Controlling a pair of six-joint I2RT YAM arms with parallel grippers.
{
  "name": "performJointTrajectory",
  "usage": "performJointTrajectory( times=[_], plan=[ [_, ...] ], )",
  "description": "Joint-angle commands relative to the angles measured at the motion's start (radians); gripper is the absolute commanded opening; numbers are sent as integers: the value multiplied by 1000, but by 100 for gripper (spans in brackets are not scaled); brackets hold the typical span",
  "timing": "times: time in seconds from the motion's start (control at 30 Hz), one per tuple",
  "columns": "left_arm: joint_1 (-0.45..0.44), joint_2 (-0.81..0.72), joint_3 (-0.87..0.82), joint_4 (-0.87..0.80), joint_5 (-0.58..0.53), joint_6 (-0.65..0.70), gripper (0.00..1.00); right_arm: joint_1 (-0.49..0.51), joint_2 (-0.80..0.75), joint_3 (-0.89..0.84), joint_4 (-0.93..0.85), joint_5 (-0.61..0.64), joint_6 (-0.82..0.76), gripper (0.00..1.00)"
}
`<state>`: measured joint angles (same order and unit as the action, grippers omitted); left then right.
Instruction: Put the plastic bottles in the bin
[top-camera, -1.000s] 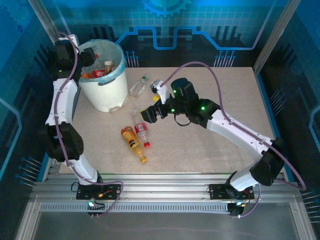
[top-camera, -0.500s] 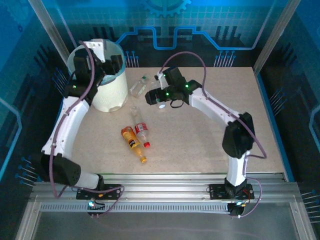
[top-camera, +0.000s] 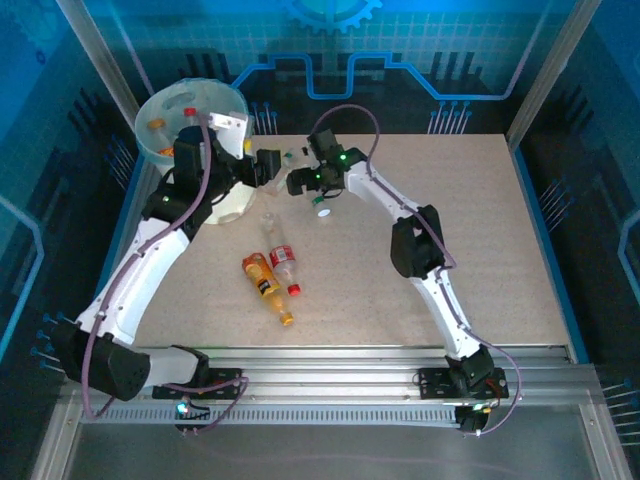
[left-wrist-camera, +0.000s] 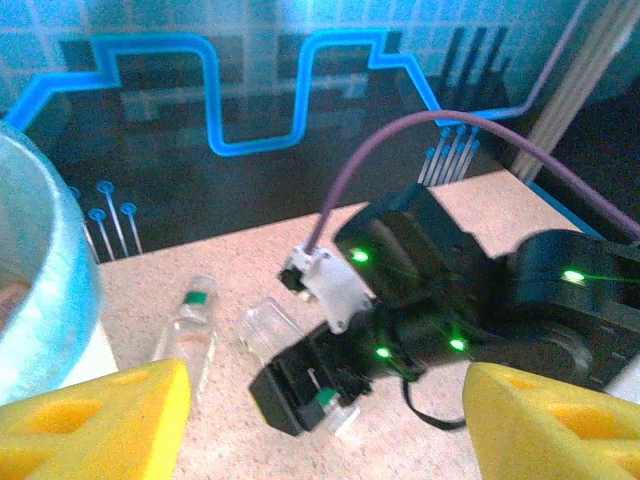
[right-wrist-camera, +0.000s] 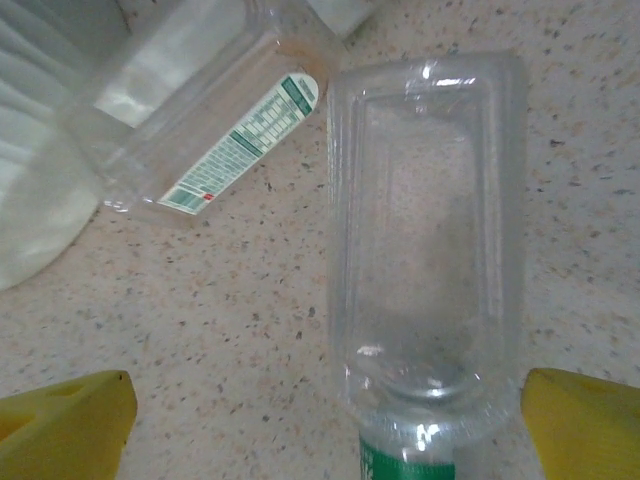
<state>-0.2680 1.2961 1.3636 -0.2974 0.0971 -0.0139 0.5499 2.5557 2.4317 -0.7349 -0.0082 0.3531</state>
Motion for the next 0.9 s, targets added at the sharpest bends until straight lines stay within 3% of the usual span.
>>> performJointTrajectory(
  times=[0.0, 0.33, 0.6, 0.87],
  plan=[
    [-18, -39, -8, -67, 69, 33, 74, 13, 37, 53, 5, -20, -40, 100],
    [-26, -67, -49, -89, 68, 24, 75, -8, 166, 151, -58, -13, -85, 99],
    [-27, -64, -44, -86, 79, 23, 75, -22, 98, 59, -63, -33, -118, 73],
    [-27, -82, -54, -77, 74, 14, 75, -28, -43, -115, 7, -66, -138, 63]
  ],
)
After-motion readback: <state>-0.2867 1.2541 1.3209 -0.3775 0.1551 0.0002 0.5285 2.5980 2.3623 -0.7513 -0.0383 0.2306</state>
